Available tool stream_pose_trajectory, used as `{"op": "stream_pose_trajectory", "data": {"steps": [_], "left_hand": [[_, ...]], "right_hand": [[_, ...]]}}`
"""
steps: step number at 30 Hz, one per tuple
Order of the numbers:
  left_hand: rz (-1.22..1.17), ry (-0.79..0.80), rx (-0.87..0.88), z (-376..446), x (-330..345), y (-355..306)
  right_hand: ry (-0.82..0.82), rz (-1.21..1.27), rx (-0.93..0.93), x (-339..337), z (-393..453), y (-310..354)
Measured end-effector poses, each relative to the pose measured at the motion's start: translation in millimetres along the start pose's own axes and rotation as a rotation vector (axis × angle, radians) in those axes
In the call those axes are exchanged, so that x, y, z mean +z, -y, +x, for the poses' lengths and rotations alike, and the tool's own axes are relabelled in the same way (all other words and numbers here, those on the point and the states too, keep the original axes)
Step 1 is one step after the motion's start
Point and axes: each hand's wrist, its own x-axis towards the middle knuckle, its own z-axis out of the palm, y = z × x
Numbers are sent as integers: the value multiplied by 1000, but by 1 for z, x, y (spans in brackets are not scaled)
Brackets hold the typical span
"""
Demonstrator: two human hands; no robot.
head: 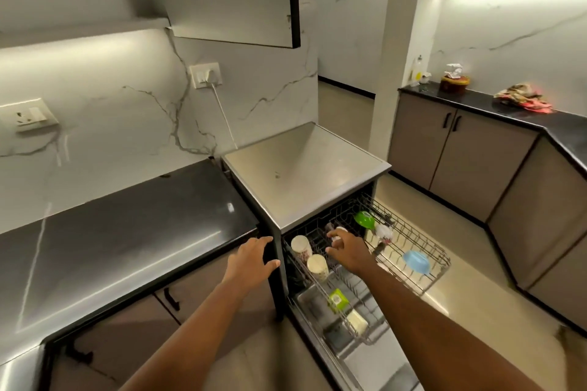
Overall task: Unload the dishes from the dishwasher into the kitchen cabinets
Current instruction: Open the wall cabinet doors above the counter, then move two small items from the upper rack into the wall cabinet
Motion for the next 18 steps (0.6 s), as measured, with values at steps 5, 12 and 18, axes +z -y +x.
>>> {"op": "stream_pose_trajectory", "data": {"steps": [5, 12, 18], "left_hand": [[4, 100, 88, -7, 31, 2], [19, 240, 160, -13, 75, -27], [31, 282, 175, 0, 96, -50]], "right_hand": [[-31, -68, 72, 17, -42, -27], [-84, -192, 172, 4, -99, -73], [-46, -318, 213, -16, -110, -103]]}}
